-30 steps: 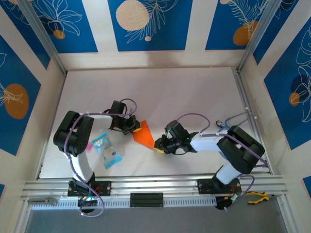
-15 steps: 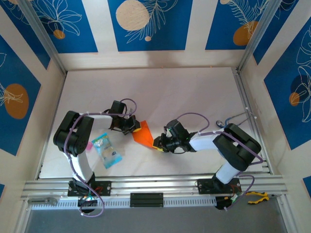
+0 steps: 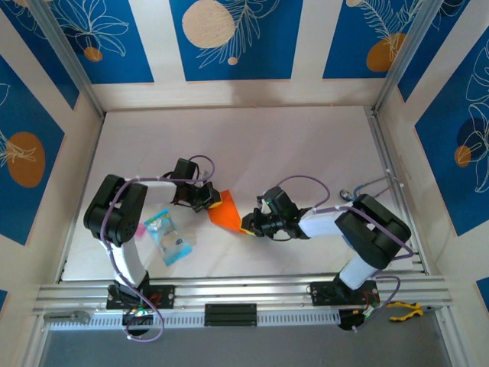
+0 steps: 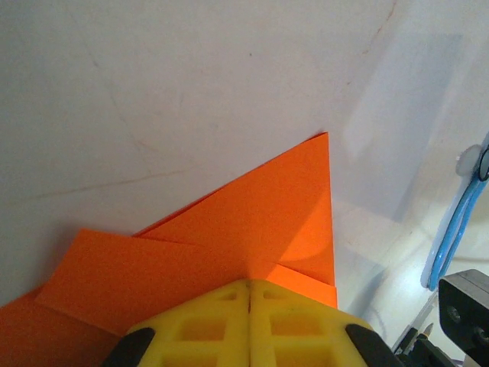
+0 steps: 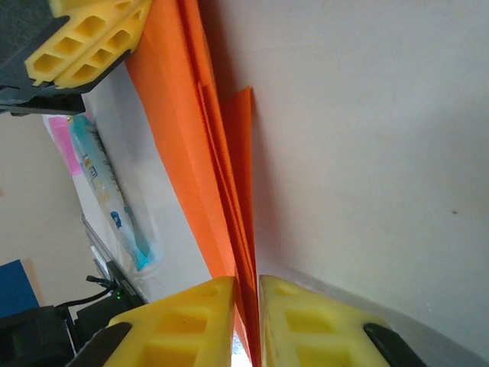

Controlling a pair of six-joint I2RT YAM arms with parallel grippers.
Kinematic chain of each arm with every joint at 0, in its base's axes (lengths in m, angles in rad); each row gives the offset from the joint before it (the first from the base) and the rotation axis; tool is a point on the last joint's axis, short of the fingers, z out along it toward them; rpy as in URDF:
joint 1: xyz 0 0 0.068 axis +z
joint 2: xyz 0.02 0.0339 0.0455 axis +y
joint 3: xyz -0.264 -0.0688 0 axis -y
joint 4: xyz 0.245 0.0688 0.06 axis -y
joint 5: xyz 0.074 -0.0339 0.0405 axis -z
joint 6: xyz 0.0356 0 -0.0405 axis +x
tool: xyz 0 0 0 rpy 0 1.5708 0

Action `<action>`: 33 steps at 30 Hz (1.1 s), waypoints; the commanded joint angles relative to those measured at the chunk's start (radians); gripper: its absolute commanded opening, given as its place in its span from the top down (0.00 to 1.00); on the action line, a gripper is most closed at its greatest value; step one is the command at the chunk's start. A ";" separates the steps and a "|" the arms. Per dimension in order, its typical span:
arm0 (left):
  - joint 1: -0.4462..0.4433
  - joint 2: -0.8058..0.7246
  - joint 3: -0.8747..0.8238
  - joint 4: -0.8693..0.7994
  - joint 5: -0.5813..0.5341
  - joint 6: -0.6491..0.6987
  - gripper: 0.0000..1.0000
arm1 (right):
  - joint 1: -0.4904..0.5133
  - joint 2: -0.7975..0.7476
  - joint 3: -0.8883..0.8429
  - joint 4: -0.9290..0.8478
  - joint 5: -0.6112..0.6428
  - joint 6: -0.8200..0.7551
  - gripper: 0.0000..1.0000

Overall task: Fold a paper plane with a square sheet of paper (pick it up from the middle)
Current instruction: Turn over the paper at the center of the table.

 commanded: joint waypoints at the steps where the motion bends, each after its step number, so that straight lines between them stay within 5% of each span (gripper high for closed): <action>1: 0.016 -0.039 0.001 -0.022 0.006 -0.007 0.89 | -0.005 0.010 -0.015 0.028 -0.051 -0.036 0.87; 15: 0.016 -0.228 0.056 -0.116 -0.002 0.062 0.67 | -0.005 -0.127 -0.032 -0.118 0.036 -0.097 0.93; 33: 0.017 -0.519 0.080 -0.278 -0.081 0.260 0.68 | 0.021 -0.513 -0.016 -0.493 0.363 -0.290 0.95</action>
